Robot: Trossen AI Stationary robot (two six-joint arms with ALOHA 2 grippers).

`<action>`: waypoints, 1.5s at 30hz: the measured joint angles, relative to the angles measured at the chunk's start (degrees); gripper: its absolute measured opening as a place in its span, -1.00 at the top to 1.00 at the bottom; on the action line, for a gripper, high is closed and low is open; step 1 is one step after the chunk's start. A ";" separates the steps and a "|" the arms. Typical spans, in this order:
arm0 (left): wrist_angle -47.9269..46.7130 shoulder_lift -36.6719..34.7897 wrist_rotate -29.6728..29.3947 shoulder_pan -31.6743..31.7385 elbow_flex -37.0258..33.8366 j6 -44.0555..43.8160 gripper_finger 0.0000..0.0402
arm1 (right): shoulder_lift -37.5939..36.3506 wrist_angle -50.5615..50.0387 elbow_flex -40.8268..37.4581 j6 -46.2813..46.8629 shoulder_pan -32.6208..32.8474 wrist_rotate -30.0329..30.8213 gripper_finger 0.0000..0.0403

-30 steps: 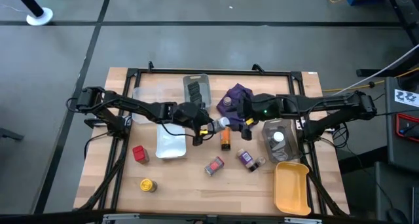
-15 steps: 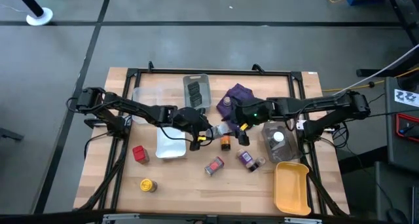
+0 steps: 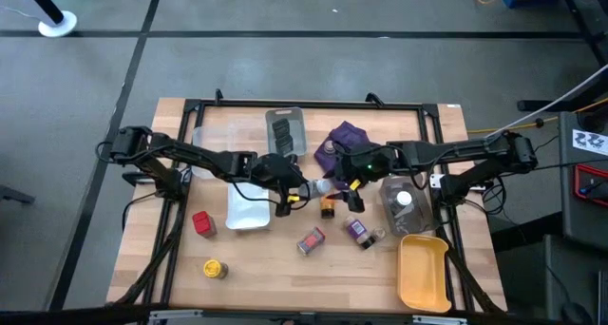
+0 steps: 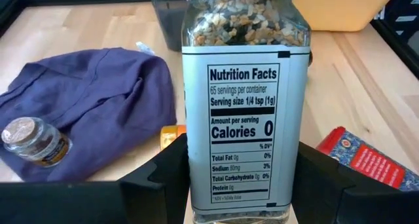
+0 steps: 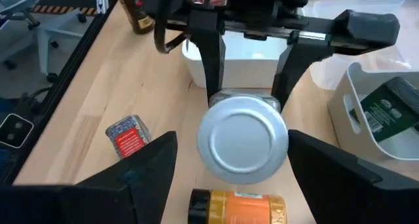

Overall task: Sort spices by type
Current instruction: Put the white seasoning bottle into the black transparent bin

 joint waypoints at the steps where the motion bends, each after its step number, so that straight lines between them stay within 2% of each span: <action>1: -0.01 0.00 -0.11 -0.02 0.00 -0.06 0.08 | -0.05 -0.40 0.00 0.00 -0.02 -0.45 -0.42; 10: 0.04 0.00 -0.01 -0.02 0.00 -0.73 0.08 | 0.24 2.61 -0.07 0.02 0.00 0.72 -0.42; 18: 0.17 0.00 0.11 -0.04 0.00 -0.67 0.08 | 3.75 4.67 -0.07 0.06 0.00 0.96 -0.41; 21: 0.51 0.00 0.13 -0.04 0.00 -0.65 0.08 | 4.37 4.96 -0.07 0.06 0.00 2.17 -0.34; 26: 0.59 0.00 -0.09 -0.02 -0.02 -0.70 0.08 | 4.37 5.28 -0.07 0.27 0.00 3.73 -0.05; 32: 0.61 0.00 0.17 -0.09 -0.02 -2.53 0.08 | 4.31 5.22 -0.07 1.12 0.00 3.50 -0.04; 34: 0.96 0.02 0.27 -0.13 -0.02 -3.15 -0.03 | 4.02 4.81 -0.07 1.98 0.01 3.29 -0.04; 39: 0.96 0.00 0.26 -0.11 -0.02 -3.71 -0.45 | 2.88 -0.09 -0.07 3.11 0.00 3.55 -0.04; 42: 1.04 0.00 0.21 -0.11 -0.02 -4.84 -0.57 | 1.19 -5.64 0.56 4.64 0.00 3.56 -0.04; 45: 0.87 0.00 0.21 -0.09 -0.02 -4.63 -0.60 | 0.35 -14.14 3.49 6.19 0.00 4.64 -0.04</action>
